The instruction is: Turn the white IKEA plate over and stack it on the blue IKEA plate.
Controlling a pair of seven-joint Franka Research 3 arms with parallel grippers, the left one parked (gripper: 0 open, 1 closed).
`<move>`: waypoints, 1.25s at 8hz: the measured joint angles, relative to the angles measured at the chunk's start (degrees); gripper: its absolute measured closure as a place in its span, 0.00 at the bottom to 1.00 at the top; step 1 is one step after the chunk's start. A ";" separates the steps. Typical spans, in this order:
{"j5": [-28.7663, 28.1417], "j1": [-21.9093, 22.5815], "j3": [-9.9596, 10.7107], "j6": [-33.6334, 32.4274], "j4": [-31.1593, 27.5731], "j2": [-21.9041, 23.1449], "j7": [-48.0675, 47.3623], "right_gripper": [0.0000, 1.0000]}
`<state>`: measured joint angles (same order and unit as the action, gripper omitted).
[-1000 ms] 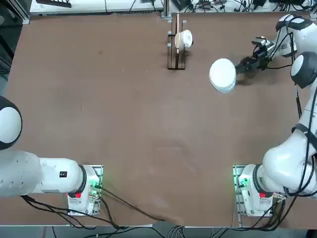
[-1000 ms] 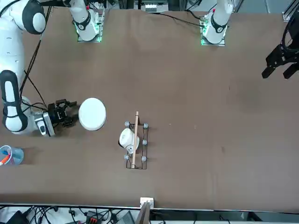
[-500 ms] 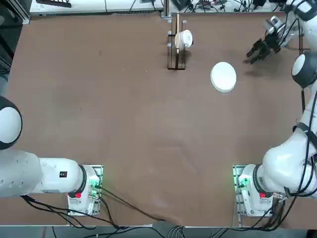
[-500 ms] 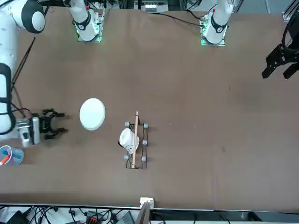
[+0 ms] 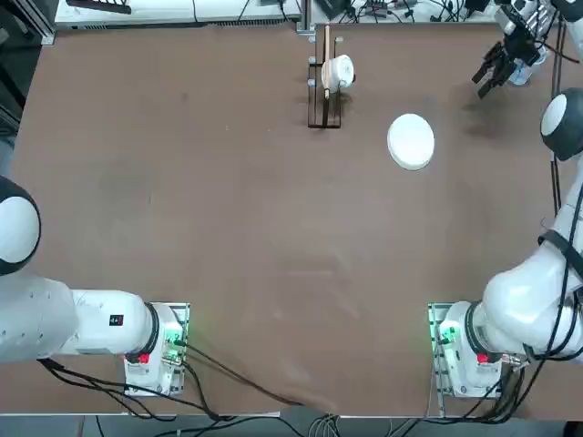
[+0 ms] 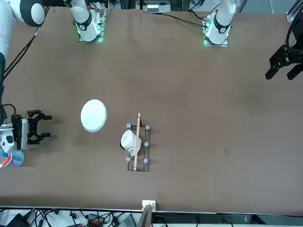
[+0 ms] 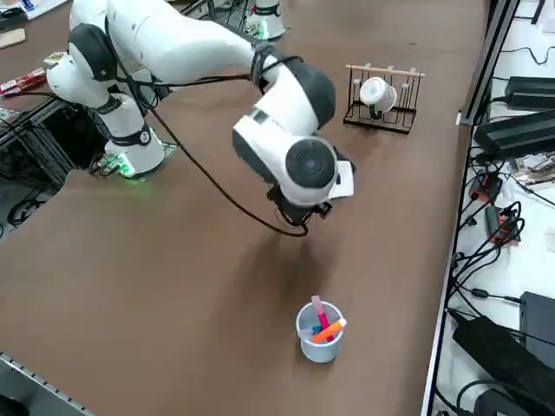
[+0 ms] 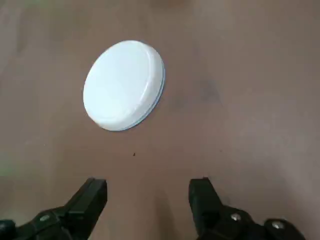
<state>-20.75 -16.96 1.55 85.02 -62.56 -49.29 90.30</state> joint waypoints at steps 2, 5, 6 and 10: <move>3.69 3.65 -0.03 6.61 -8.93 5.99 -12.74 0.00; 7.42 12.03 -0.31 25.46 -35.36 21.28 -37.49 0.00; 7.86 15.22 -0.35 31.36 -42.97 25.04 -45.81 0.00; 9.46 23.84 -0.43 45.53 -54.76 27.18 -71.11 0.00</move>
<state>-11.29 6.88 1.12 130.55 -117.32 -22.11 19.19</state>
